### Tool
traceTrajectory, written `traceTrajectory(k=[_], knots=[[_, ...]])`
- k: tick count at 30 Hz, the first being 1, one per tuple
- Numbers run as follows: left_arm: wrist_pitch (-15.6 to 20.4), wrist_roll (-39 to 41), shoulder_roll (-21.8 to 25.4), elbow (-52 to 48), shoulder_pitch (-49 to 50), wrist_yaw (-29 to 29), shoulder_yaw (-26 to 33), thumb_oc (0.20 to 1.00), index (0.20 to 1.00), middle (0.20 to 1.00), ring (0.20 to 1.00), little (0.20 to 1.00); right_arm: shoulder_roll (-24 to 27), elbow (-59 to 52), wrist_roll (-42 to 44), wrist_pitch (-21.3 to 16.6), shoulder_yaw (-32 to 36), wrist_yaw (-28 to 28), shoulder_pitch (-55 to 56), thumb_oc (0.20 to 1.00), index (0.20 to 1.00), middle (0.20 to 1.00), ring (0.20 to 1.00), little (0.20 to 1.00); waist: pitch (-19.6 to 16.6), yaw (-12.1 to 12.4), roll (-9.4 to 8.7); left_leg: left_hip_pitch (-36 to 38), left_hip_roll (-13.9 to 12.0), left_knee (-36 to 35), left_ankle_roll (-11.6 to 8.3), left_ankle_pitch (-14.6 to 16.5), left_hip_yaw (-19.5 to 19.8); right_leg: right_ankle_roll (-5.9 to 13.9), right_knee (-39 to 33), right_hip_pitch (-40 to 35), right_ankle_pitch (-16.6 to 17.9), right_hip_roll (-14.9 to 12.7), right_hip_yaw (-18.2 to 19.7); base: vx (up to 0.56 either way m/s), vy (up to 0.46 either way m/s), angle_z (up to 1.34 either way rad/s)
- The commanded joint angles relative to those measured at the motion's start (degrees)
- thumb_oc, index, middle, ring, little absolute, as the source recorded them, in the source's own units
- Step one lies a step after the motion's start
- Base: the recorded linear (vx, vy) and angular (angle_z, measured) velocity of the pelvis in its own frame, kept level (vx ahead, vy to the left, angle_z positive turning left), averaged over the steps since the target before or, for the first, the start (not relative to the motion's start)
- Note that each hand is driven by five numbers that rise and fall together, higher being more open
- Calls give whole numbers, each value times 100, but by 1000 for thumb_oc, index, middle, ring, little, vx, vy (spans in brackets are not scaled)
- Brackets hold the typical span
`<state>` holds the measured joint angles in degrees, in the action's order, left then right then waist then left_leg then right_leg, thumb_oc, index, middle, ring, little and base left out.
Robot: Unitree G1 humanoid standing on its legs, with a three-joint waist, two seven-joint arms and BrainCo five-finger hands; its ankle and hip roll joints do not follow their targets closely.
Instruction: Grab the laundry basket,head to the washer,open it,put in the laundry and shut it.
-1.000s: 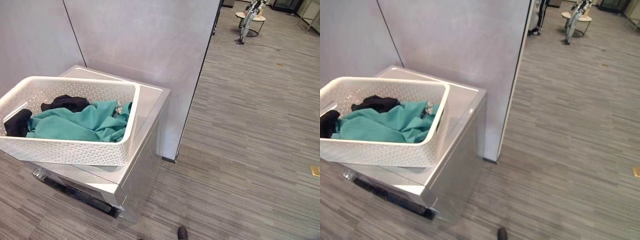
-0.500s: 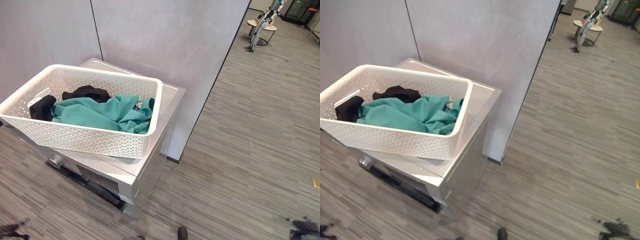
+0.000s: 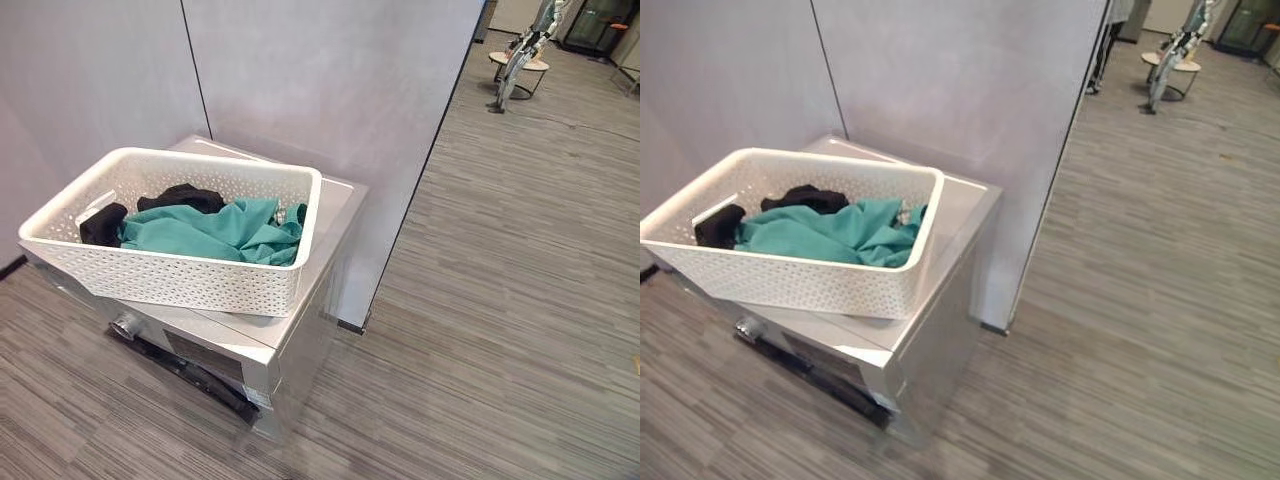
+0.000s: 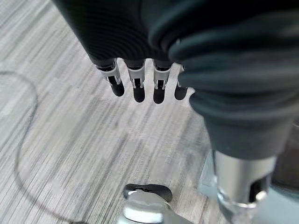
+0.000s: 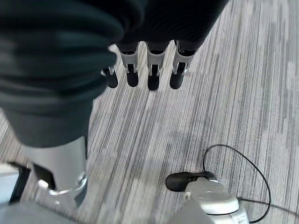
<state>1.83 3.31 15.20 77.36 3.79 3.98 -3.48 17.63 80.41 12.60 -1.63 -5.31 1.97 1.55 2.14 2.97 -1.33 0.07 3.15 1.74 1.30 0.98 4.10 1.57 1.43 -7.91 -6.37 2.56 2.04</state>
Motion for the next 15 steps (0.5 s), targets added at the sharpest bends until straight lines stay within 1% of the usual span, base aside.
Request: traceTrajectory(k=[1,4,5,8,10,12,14,15], knots=[[228,-249,96,70,-269,84,43,1000,1000,1000,1000,1000,313,-55,-113,-190,70,-134,-78,1000,1000,1000,1000,1000,77,-5,14,-162,278,-117,118,43,-61,28,115,287,-135,249,377,-38,-31,25],[268,-219,18,-65,-389,91,-193,1000,1000,1000,1000,1000,328,-128,-181,-216,-57,-196,-122,1000,1000,1000,1000,1000,227,-44,56,-375,422,480,5,179,47,13,-82,168,-24,205,340,-62,-34,17],[270,-202,-22,-58,-411,85,-208,1000,1000,1000,1000,1000,330,-135,-183,-220,-69,-206,-145,1000,1000,1000,1000,1000,256,-45,69,-393,441,536,-43,191,78,7,-126,129,-8,198,313,-57,-20,28],[250,-155,-150,20,-514,75,-308,1000,1000,1000,1000,1000,298,-184,-193,-239,-182,-245,-226,1000,1000,1000,1000,1000,328,-77,101,-557,339,660,-226,113,59,-5,-189,28,2,154,266,-64,26,21],[271,-132,-204,74,-513,87,-331,1000,1000,1000,1000,1000,242,-271,-114,-255,-216,-268,-269,1000,1000,1000,1000,1000,321,-84,94,-667,260,669,-227,108,54,2,-168,49,30,122,309,-60,55,10],[284,-108,-206,106,-554,135,-352,1000,1000,1000,1000,1000,190,-367,-3,-290,-222,-291,-304,1000,1000,1000,1000,1000,347,-108,43,-905,100,734,-269,36,68,34,-106,133,29,44,329,-90,96,-9],[316,-174,-161,44,-657,412,-369,1000,1000,1000,1000,1000,125,-376,95,-310,-206,-370,-275,1000,1000,1000,1000,1000,445,-138,-16,-1101,-274,670,-331,-150,57,70,4,286,-2,-63,278,-127,128,-13],[281,-208,-144,49,-680,493,-375,1000,1000,1000,1000,1000,70,-362,127,-306,-200,-439,-241,1000,1000,1000,1000,1000,459,-159,-24,-1105,-484,557,-361,-260,42,74,45,355,-41,-70,259,-91,143,-7]])
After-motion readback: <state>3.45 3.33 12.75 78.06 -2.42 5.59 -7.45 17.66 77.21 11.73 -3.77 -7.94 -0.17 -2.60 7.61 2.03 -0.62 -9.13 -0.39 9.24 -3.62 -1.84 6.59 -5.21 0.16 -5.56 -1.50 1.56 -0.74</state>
